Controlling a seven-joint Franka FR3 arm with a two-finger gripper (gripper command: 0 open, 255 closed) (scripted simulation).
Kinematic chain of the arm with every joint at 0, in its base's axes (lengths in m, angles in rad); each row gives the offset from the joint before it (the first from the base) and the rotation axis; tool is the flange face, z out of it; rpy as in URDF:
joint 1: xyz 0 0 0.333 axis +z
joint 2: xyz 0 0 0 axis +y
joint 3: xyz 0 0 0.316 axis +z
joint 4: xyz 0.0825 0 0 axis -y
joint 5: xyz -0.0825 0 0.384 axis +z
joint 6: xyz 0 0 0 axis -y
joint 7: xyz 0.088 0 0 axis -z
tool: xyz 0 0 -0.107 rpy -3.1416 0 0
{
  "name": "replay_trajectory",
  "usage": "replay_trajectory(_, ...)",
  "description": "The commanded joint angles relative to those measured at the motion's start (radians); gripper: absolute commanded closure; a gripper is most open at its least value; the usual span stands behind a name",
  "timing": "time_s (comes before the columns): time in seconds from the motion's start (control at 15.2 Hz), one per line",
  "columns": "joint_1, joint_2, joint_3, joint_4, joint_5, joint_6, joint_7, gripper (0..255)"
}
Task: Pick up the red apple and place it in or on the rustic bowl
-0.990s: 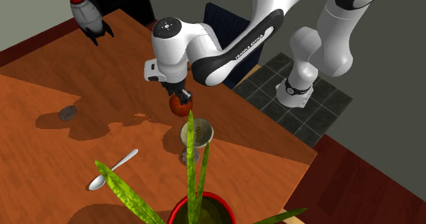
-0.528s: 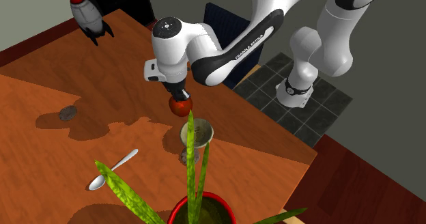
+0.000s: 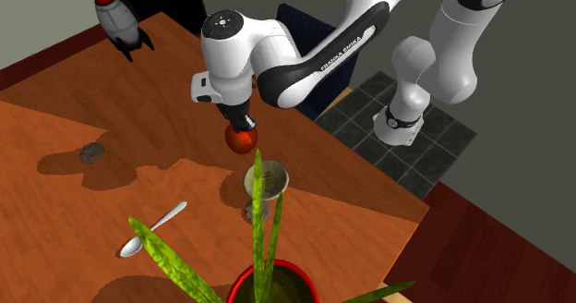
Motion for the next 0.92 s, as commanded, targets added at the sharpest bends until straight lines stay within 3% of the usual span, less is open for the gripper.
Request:
replay_trajectory(0.0, 0.001, -0.010, 0.000, 0.019, -0.002, -0.029, 0.000, 255)
replay_trajectory(0.86, 0.005, -0.051, 0.002, 0.148, -0.011, -0.197, -0.004, 255)
